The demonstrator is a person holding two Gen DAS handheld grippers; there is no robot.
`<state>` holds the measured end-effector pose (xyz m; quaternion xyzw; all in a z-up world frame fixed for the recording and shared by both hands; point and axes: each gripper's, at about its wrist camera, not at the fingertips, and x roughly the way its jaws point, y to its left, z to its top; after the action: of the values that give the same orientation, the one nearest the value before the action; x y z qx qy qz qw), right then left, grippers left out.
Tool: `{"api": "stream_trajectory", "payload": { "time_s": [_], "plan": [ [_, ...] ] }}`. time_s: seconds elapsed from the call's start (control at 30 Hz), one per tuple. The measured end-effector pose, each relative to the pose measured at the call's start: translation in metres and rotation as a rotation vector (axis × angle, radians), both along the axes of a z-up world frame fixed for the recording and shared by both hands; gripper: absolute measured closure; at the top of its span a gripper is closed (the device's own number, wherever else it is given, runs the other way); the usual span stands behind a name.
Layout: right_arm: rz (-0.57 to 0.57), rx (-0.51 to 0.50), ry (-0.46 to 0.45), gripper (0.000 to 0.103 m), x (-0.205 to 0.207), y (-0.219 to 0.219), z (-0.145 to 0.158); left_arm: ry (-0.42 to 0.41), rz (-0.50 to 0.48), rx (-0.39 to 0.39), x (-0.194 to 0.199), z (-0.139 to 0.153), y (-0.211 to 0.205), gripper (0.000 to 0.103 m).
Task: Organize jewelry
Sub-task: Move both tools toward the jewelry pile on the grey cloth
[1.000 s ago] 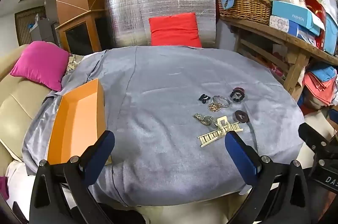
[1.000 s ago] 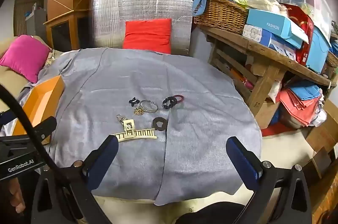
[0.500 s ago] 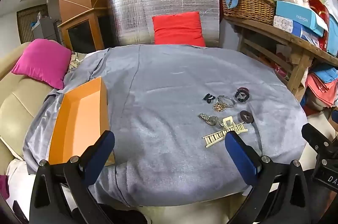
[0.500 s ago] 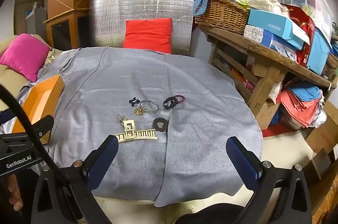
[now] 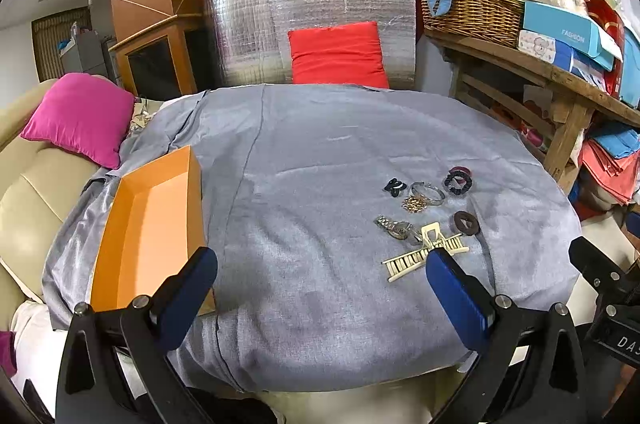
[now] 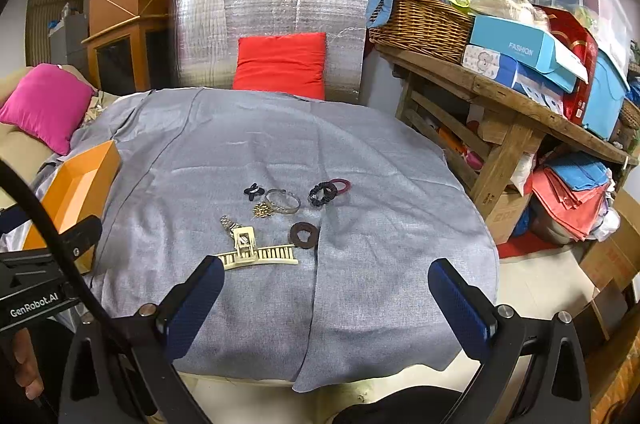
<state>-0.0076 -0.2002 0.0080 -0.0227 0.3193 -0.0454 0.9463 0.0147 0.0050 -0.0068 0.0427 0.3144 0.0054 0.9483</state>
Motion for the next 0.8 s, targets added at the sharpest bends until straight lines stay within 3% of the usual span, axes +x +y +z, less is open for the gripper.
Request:
{"api": "stream_trajectory", "payload": {
  "time_s": [0.8],
  "plan": [
    [-0.012,0.008,0.007,0.000,0.0024,-0.0038,-0.0064,0.015,-0.006,0.026,0.0028,-0.0077,-0.0010,0.000]
  ]
}}
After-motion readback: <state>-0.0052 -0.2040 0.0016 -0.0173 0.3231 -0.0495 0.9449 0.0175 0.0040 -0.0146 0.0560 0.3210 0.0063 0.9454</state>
